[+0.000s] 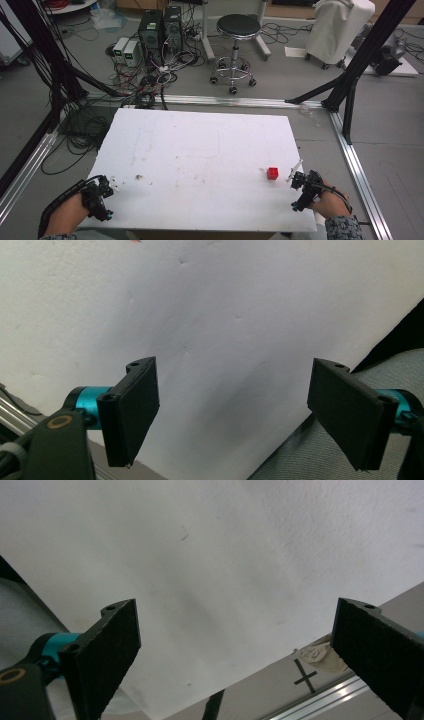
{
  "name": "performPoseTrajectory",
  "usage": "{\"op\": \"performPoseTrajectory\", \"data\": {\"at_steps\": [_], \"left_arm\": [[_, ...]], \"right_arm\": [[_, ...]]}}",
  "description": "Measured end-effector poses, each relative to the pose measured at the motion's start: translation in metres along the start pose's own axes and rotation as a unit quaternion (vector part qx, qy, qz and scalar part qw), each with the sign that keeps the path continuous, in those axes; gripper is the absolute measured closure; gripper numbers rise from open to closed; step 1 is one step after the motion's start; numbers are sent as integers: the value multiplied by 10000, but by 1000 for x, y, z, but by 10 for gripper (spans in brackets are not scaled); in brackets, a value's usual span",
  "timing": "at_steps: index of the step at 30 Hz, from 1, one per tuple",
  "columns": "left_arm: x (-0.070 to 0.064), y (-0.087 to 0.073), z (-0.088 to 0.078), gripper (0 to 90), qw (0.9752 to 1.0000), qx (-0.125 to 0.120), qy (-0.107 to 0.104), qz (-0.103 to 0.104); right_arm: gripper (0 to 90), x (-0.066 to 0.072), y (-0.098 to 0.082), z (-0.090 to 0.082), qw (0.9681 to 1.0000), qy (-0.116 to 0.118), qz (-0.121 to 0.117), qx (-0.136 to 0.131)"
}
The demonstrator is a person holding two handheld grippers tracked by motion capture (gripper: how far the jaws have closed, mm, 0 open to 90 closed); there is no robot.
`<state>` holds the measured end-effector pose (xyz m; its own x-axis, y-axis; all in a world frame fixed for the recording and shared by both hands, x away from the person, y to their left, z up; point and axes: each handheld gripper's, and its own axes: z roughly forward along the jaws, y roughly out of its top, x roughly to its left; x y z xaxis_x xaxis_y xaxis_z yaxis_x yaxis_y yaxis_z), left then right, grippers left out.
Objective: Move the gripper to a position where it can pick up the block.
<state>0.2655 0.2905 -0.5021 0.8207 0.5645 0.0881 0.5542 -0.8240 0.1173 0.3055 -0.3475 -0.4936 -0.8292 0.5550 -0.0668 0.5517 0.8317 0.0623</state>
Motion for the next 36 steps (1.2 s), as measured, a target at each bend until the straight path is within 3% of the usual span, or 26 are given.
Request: {"op": "performPoseTrajectory", "data": {"at_steps": [6,7,16,19,22,28,29,30,31,36], "left_arm": [[0,0,0,210,10000,-12,-4,-21],[0,0,1,210,10000,16,-21,-20],[0,0,1,210,10000,11,-7,-19],[0,0,2,210,10000,2,13,-21],[0,0,3,210,10000,11,2,-32],[0,0,3,210,10000,31,-4,-30],[0,0,3,210,10000,26,8,-31],[0,0,3,210,10000,21,27,-28],[0,0,3,210,10000,29,10,-27],[0,1,5,210,10000,32,21,-16]], "right_arm": [[52,-10,5,-3,9996,-166,-221,7],[52,-13,7,-5,9991,-209,-369,-13],[52,-24,13,-9,9967,-174,-791,110],[52,-29,17,-9,9939,-201,-1078,143],[52,-32,20,-10,9933,-182,-1136,133],[52,-38,28,-11,9887,-127,-1489,148],[52,-40,30,-12,9867,-135,-1612,172],[52,-40,30,-12,9867,-135,-1612,172],[52,-41,33,-13,9839,-238,-1765,166],[52,-43,38,-14,9801,-274,-1959,156]]}}
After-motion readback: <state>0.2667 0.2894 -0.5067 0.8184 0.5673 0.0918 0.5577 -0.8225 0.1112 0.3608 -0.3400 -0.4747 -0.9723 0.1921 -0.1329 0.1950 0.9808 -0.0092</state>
